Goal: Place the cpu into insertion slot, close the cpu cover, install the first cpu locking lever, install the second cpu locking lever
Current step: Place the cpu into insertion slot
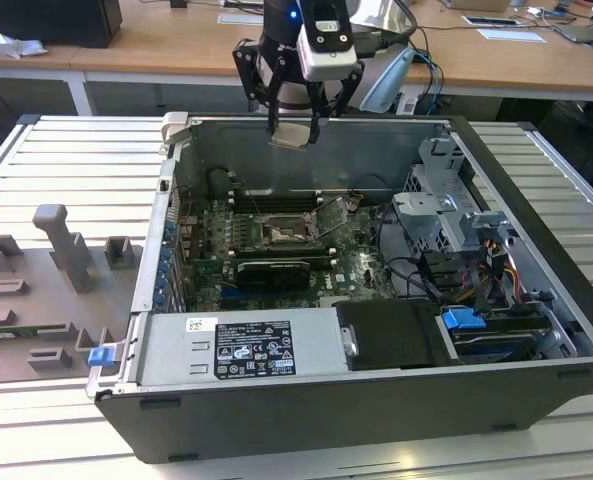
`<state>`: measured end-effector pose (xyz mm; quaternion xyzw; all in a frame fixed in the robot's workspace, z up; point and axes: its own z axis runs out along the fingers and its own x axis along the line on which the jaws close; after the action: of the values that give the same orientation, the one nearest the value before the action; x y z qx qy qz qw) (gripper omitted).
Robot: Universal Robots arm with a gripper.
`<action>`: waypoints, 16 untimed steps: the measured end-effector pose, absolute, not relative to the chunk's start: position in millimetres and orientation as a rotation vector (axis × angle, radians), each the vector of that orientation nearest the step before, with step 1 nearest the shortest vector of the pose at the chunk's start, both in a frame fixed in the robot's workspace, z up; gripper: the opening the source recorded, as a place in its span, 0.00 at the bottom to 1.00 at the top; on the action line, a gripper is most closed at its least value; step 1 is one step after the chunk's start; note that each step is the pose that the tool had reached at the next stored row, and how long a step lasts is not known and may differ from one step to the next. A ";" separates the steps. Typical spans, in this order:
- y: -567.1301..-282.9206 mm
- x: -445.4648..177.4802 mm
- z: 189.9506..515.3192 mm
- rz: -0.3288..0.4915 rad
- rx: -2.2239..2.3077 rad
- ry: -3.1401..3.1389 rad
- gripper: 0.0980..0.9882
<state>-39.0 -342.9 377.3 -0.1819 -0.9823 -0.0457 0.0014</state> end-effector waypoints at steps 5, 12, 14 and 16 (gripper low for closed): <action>-342.9 -39.1 376.1 -0.144 -0.627 -3.074 0.50; -342.9 -39.2 371.3 -0.144 -0.631 -3.073 0.50; -343.0 -39.2 370.0 -0.144 -0.631 -3.073 0.50; -343.0 -39.2 369.3 -0.143 -0.631 -3.073 0.50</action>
<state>-39.2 -343.0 369.3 -0.2008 -0.9786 -0.0457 0.0005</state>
